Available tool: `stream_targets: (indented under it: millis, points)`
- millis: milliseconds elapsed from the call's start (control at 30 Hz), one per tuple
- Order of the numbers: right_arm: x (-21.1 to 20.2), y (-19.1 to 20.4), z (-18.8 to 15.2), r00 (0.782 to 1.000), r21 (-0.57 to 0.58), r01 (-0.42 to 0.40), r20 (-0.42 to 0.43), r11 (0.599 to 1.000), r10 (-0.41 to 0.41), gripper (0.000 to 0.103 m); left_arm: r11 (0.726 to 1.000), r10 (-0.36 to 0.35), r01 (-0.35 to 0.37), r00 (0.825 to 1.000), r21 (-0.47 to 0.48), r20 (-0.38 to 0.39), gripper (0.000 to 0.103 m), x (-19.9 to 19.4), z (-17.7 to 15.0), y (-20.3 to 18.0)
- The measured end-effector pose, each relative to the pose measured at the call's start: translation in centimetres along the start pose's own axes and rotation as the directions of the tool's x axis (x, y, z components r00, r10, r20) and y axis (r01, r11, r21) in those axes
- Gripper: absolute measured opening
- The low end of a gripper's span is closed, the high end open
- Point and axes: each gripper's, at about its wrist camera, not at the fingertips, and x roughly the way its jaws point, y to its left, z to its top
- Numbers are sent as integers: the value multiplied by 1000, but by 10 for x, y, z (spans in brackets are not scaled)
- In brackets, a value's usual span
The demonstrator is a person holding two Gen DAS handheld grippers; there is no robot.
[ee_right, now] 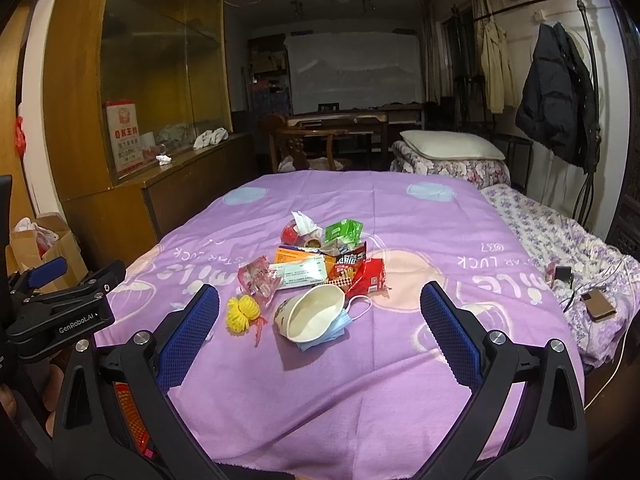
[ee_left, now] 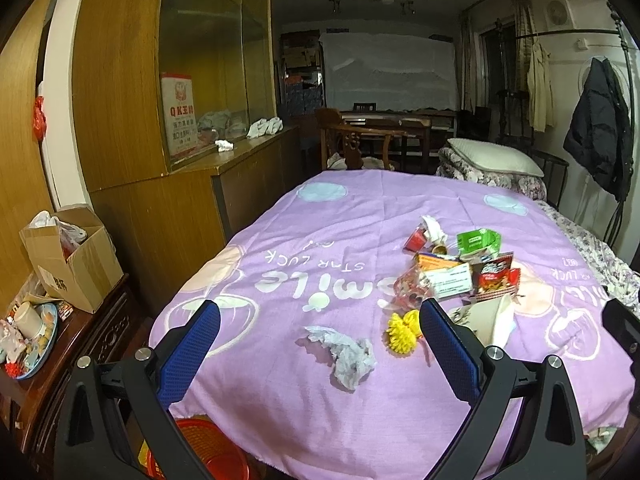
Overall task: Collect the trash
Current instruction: 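Grasp the crumpled tissue with the left tool while the right tool grasps the paper cup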
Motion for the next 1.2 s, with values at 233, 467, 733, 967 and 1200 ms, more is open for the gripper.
stream_targets:
  millis: [233, 467, 733, 967, 1200]
  points:
    - [47, -23, -19, 996, 60, 4, -88, 998, 1, 96, 999, 30, -35, 990, -33, -136, 97, 59, -13, 26]
    - [93, -32, -52, 982, 91, -46, -180, 995, 62, 96, 997, -65, 70, 974, 13, -217, 97, 103, -46, 5]
    - [119, -34, -66, 965, 140, -133, -209, 981, 160, 96, 993, -90, 107, 957, 46, -277, 97, 145, -70, -13]
    - [146, -24, -48, 963, 114, -166, -193, 979, 186, 96, 987, -161, 160, 936, -29, -314, 87, 175, -70, -7]
    - [171, -16, -37, 964, 48, -181, -188, 982, 187, 96, 973, -228, 229, 923, -33, -310, 32, 181, -60, -10]
